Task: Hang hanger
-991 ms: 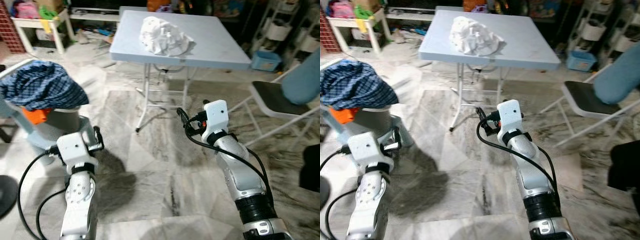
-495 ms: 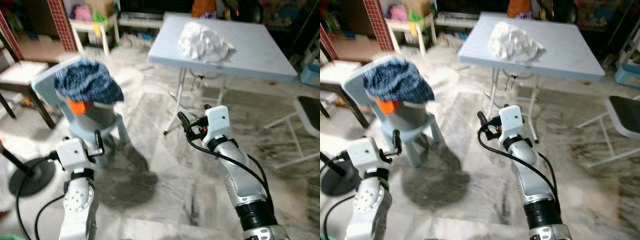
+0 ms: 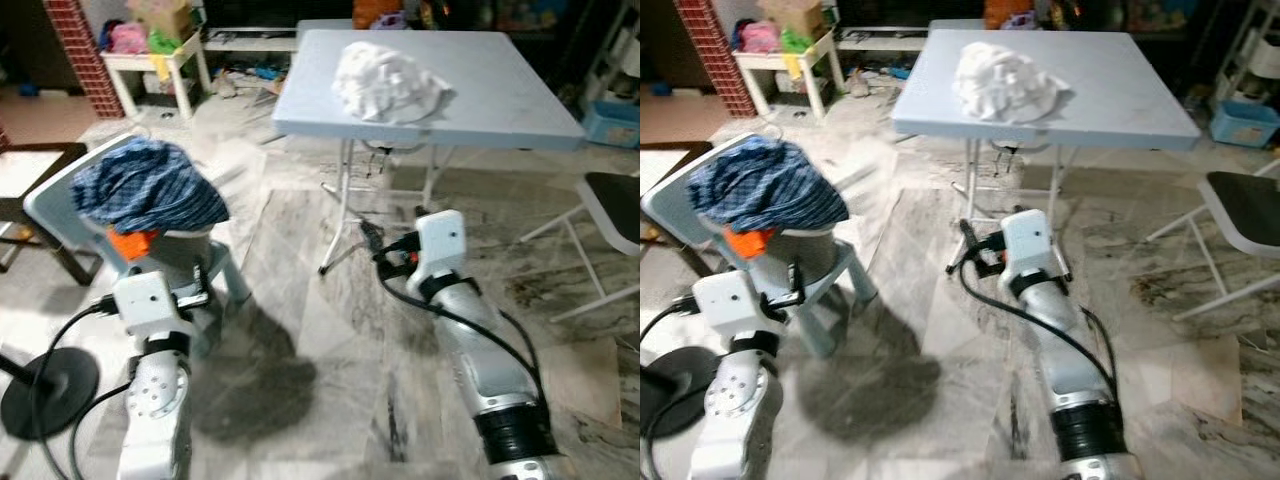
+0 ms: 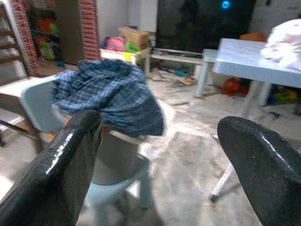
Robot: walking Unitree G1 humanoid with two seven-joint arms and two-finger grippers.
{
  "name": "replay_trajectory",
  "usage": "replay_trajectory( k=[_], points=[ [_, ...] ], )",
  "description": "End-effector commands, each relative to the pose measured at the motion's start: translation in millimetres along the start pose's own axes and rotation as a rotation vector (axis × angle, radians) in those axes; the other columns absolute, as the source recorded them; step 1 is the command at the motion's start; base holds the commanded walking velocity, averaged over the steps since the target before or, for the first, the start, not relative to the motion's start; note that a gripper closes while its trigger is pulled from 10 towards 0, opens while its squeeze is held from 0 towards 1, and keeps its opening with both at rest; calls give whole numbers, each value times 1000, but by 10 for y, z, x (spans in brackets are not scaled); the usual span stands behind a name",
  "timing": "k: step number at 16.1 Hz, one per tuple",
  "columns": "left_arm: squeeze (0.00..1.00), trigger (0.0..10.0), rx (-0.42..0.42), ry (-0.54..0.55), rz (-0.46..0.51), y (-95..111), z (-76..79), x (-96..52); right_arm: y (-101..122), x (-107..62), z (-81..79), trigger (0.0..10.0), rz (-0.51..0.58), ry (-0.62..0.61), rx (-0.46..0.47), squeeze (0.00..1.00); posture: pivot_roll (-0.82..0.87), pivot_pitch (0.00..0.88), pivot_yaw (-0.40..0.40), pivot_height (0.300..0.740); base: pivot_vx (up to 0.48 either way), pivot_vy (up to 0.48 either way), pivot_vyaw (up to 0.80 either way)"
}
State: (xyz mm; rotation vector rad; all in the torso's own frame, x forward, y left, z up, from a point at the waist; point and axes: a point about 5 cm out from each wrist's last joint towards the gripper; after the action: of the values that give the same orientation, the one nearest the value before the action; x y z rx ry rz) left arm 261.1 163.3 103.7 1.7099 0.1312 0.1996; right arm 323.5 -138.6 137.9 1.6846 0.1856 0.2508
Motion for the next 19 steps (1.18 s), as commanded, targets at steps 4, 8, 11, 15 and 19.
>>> replay_trajectory(
  k=[4, 8, 11, 15, 19],
  points=[
    [0, 10000, 29, 8, -5, -1, -94, -4, 48, 28, -127, 10000, 24, 29, 13, 0, -20, 0, 36, 740, 357, 321, 702],
    [0, 10000, 58, -1, -5, 5, -94, -12, 38, 16, -142, 10000, 19, 25, 22, 0, -18, 0, 43, 740, 359, 319, 595],
    [0, 10000, 38, -13, -11, 6, -88, -2, 43, 20, -141, 10000, 22, 12, 45, 0, -20, 0, 48, 740, 383, 200, 0],
    [0, 10000, -9, -37, -17, 10, -51, 7, 58, 14, -114, 10000, 32, -8, 59, 0, -24, 0, 54, 740, 0, 0, 0],
    [0, 10000, -30, -6, -74, -28, -84, 44, 45, 17, -105, 10000, 25, -16, 61, 0, -24, 0, 52, 740, 0, 0, 0]
  ],
)
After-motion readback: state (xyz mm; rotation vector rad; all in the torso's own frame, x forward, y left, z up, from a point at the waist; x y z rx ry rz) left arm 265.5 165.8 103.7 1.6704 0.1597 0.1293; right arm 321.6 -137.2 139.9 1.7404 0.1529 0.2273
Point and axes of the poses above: a point about 5 cm out from each wrist's last joint towards the gripper, its own x axis pointing out of the wrist towards the gripper, its own y axis along the axis of the wrist's last joint, z = x × y, and after that the axes turned 14 degrees about x, right-handed
